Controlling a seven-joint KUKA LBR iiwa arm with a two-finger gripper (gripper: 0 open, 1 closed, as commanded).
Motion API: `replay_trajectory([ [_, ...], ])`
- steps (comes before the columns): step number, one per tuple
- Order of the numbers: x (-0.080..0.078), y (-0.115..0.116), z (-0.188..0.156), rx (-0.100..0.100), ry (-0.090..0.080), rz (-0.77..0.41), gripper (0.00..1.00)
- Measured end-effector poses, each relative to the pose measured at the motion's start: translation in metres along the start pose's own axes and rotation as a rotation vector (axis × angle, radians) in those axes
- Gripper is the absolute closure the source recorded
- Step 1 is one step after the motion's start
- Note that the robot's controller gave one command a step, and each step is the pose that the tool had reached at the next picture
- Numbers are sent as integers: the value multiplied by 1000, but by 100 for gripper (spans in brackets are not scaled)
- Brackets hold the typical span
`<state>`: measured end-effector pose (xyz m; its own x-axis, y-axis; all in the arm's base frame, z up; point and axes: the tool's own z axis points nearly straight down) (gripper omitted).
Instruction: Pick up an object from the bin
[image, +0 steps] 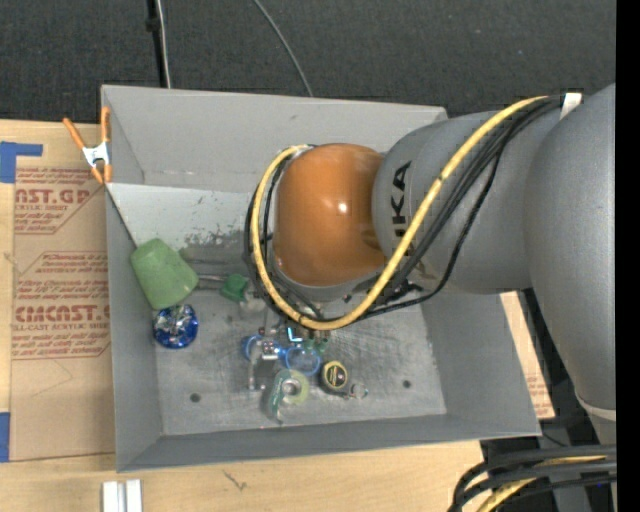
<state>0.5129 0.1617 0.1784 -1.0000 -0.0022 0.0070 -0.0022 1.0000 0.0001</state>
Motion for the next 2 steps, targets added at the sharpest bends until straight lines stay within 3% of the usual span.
replay_trajectory([
  [1, -35, -63, 91, -6, -15, 26, 0],
  [2, -23, -76, 78, -1, -9, 123, 0],
])
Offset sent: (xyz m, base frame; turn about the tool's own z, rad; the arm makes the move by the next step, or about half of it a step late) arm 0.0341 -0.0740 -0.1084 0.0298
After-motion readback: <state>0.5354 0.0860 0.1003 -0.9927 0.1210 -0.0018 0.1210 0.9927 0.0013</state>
